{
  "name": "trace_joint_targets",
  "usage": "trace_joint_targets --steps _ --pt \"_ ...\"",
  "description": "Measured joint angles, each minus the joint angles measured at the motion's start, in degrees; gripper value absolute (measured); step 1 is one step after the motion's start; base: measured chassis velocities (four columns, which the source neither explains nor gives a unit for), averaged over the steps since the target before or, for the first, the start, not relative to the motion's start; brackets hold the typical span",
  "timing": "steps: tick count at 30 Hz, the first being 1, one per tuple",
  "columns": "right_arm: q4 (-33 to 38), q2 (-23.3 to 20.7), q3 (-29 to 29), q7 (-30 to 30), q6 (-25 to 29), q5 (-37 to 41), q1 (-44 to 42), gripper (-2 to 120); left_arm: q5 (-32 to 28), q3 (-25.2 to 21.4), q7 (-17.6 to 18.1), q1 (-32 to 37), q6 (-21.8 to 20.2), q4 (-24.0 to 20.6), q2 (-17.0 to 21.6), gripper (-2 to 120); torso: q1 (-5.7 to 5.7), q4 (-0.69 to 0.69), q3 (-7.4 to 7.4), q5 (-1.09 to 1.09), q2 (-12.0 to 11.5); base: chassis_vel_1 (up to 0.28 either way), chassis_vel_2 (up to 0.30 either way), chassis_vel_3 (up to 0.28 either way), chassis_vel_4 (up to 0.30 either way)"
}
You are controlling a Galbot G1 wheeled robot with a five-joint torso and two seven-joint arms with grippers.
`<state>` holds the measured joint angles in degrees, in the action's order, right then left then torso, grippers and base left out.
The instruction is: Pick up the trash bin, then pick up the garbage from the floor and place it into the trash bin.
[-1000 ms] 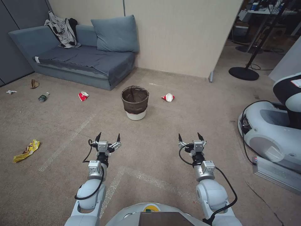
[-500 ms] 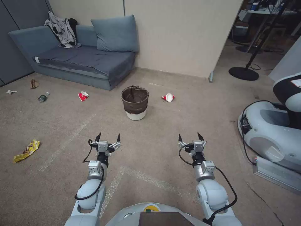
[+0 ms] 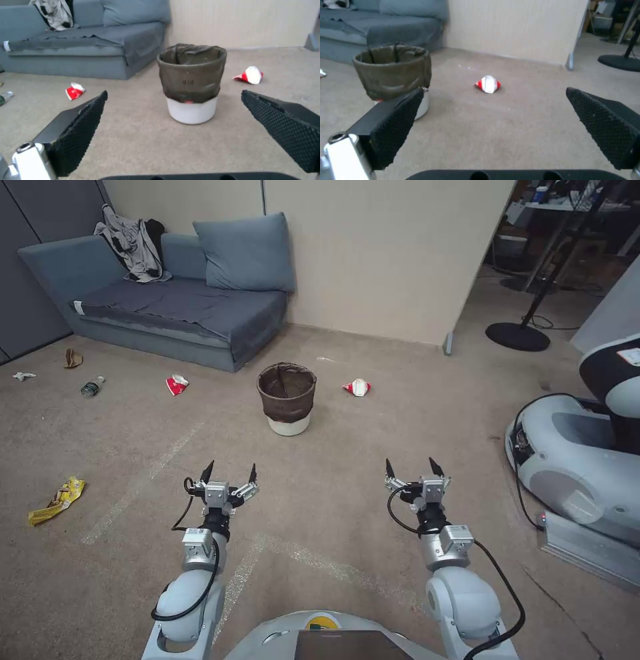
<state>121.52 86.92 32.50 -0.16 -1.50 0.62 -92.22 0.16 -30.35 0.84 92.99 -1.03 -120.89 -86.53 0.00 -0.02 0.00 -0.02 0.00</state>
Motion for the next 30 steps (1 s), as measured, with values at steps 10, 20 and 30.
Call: trace_joint_targets --steps 10,20,30 --pt "15.0 2.08 2.9 -1.77 -4.96 2.24 -7.51 100 0.48 2.01 2.03 8.36 -3.13 -12.3 -1.12 100 0.0 0.02 0.0 0.02 0.0 0.0 0.0 0.0 0.0" --pt "19.66 1.97 4.61 -3.28 -8.32 4.19 -10.18 100 1.63 3.04 4.64 17.27 -6.08 -22.9 -2.59 100 0.0 0.03 0.0 0.06 0.0 0.0 0.0 0.0 0.0" --pt "18.18 1.92 4.79 -3.3 -8.07 4.38 -10.18 100 3.13 1.65 5.84 18.17 -6.39 -22.95 -3.17 100 0.0 0.01 0.0 0.01 0.0 0.0 0.0 0.0 0.0"
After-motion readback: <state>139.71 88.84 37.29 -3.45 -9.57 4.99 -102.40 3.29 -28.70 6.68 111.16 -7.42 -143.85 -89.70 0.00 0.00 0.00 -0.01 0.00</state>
